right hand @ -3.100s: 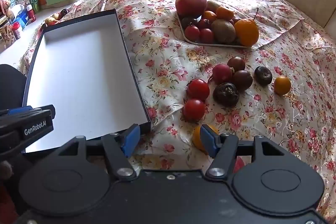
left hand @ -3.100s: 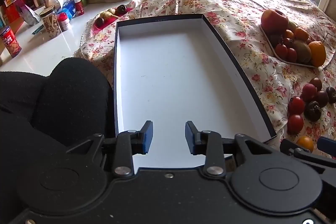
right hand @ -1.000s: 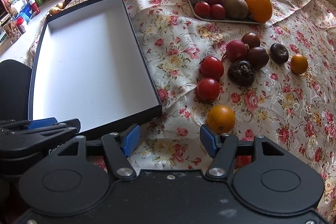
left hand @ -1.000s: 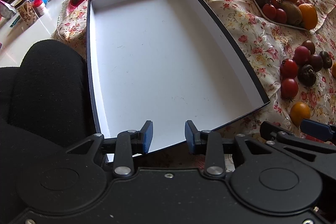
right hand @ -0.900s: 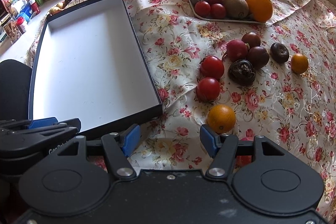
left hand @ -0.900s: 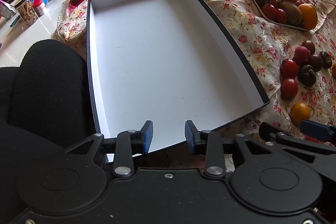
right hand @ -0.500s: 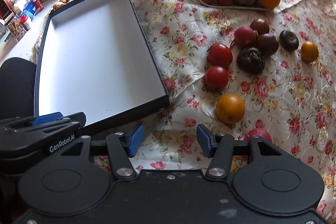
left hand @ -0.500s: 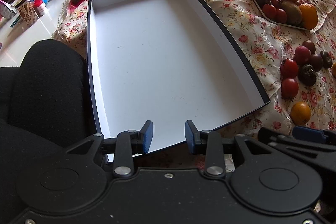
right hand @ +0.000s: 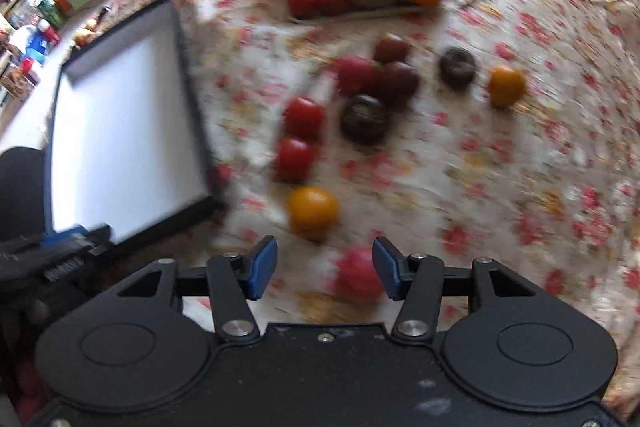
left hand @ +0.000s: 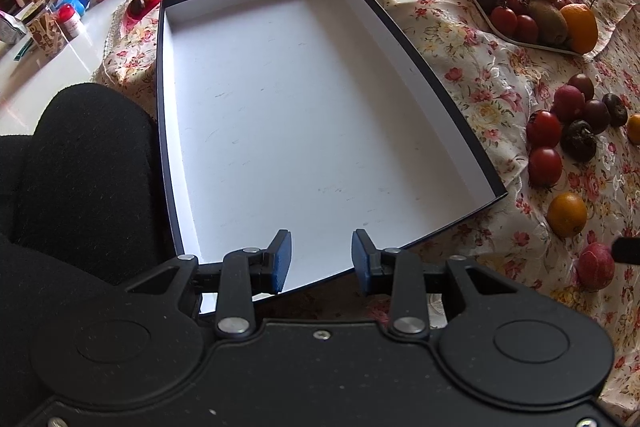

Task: Organize fruits
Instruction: 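Close the right gripper on the red plum and lift it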

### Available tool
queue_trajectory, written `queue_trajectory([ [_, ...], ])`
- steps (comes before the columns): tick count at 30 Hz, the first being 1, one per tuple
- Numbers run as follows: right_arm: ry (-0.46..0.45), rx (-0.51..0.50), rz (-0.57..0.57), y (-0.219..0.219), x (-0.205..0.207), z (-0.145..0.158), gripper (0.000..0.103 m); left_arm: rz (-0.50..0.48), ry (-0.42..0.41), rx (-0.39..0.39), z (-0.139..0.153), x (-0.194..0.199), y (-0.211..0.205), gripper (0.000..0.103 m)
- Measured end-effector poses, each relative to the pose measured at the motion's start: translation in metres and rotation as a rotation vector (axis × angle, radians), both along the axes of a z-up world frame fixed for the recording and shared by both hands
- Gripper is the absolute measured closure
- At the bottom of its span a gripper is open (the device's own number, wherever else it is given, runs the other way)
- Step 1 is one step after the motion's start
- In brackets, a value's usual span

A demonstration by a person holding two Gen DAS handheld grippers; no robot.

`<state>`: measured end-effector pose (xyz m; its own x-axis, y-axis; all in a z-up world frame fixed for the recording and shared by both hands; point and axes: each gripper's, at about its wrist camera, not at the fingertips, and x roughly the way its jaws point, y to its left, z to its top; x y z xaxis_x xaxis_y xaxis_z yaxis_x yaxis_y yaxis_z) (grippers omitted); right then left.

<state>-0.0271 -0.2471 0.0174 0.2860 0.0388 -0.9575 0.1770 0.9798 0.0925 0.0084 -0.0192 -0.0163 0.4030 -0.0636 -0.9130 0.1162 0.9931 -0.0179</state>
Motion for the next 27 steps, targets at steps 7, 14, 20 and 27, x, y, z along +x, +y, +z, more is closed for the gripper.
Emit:
queue_trajectory([
  [7,0.041,0.078,-0.089,-0.035,-0.019,-0.023,0.048,-0.009,-0.007,0.008,0.001,0.0,-0.001,0.06],
  [14,0.079,0.151,-0.139,-0.029,-0.009,-0.046,0.048,-0.011,-0.007,0.007,0.001,0.0,-0.001,0.06],
  [20,0.064,0.096,-0.151,-0.018,-0.005,-0.053,0.048,-0.016,-0.012,0.001,0.002,-0.001,0.0,0.06],
  [27,0.09,0.141,-0.202,-0.024,0.001,-0.066,0.048,-0.022,-0.02,0.017,0.003,-0.001,-0.004,0.06],
])
